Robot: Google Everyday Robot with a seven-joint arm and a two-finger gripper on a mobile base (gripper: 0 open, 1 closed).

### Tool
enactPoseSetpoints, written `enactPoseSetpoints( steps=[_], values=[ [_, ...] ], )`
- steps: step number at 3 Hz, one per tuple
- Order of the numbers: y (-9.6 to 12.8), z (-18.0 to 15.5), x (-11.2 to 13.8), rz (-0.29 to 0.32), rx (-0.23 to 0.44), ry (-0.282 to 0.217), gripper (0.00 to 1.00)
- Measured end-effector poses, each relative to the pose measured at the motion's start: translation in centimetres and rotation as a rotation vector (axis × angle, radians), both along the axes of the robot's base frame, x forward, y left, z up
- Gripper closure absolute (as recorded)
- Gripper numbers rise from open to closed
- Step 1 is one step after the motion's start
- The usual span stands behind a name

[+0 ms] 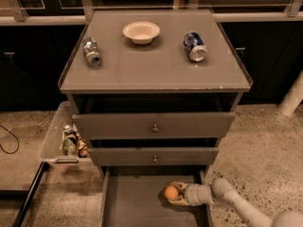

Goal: Pick orange from bottom drawer and place on counter

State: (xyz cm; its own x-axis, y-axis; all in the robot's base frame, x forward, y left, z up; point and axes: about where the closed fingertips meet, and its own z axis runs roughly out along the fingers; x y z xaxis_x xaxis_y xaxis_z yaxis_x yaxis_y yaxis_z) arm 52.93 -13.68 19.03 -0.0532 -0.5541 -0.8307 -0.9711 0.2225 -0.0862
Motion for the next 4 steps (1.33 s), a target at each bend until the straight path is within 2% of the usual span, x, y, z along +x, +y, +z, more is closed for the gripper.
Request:
enactPoseSetpoints(
  steps=[1, 2, 3, 4],
  values=[
    [-3.9, 7.2, 0.4, -0.065, -0.072, -0.114, 1.00],
    [-5.6, 14.7, -0.1, -0.087, -0.151, -0.201, 1.00],
    [-4.4, 21.3, -2.1, -0.044, -0.196, -0.240, 1.00],
    [-3.1, 25.4, -3.1, -0.002, -0.211, -0.264, 1.00]
  ],
)
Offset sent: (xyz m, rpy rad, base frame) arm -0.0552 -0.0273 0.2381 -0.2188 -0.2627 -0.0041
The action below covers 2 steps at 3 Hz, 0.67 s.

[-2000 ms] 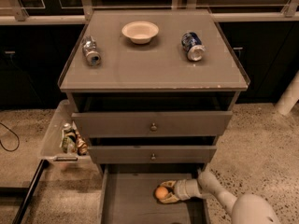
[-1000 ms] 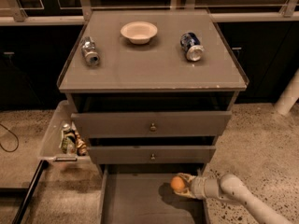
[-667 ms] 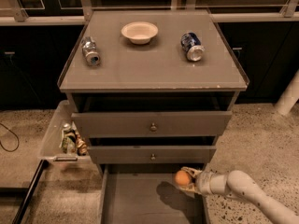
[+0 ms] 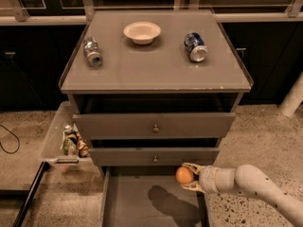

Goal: Pick orange from bottom drawer and place on counter

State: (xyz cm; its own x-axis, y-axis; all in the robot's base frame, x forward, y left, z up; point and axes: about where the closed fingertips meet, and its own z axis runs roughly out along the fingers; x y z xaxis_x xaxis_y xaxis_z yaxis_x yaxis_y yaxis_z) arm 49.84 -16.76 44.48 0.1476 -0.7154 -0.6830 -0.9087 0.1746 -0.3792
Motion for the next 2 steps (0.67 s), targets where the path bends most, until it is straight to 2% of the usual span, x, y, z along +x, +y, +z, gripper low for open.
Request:
enactPoseSetpoints(
  steps=[1, 2],
  values=[
    [0.2, 0.1, -0.1, 0.004, 0.002, -0.003, 1.00],
    [0.7, 2.2, 0.1, 0.019, -0.017, -0.037, 1.00]
  ],
)
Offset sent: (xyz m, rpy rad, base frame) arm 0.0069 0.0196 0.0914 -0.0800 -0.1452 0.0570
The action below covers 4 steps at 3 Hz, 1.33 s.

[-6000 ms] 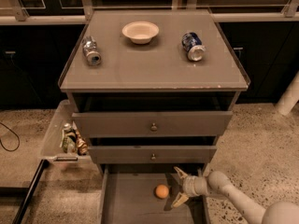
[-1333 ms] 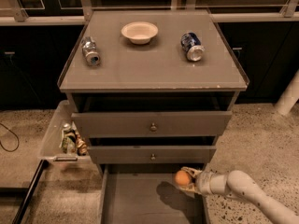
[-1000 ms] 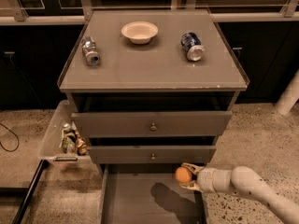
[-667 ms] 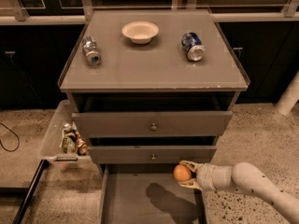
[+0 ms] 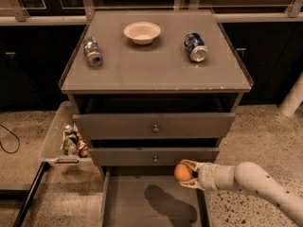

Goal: Pick orange from bottom drawer and place on counter

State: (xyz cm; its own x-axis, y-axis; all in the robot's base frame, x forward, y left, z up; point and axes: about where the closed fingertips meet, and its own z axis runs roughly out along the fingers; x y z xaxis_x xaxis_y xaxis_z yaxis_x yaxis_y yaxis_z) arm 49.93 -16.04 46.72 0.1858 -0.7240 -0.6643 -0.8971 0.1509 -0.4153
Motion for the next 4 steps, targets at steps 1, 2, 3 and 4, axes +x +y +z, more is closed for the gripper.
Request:
enactPoseSetpoints(
  steps=[1, 2, 3, 4],
  values=[
    [-0.2, 8.1, 0.5, 0.036, -0.092, -0.081, 1.00],
    [-1.9, 17.1, 1.5, 0.032, -0.153, -0.138, 1.00],
    [-3.5, 24.9, 2.4, 0.009, -0.182, -0.177, 1.00],
    [-3.7, 31.2, 3.5, -0.003, -0.151, -0.243, 1.00]
  ],
)
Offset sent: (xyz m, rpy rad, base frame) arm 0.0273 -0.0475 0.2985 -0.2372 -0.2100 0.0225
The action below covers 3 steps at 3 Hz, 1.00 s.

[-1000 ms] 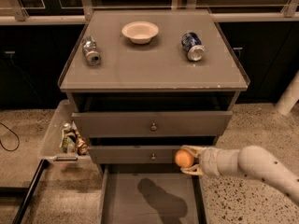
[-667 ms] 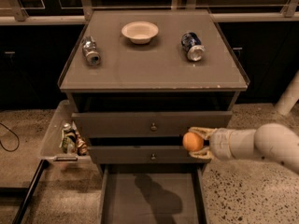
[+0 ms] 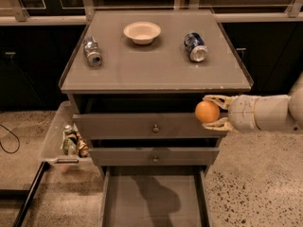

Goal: Pick orange from bottom drawer and place on counter

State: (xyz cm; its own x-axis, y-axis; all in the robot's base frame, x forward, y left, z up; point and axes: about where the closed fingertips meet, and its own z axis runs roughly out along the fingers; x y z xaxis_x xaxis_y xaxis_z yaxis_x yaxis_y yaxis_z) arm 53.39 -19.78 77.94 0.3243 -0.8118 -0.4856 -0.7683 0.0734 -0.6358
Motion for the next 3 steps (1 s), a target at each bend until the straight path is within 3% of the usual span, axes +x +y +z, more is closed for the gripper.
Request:
enactPoseSetpoints(
  steps=[1, 2, 3],
  values=[
    [0.0, 0.0, 0.0, 0.001, -0.001, -0.001, 1.00],
    [1.6, 1.3, 0.3, 0.038, -0.031, -0.025, 1.00],
    [5.0, 5.4, 2.1, 0.115, -0.081, -0.072, 1.00]
  ],
)
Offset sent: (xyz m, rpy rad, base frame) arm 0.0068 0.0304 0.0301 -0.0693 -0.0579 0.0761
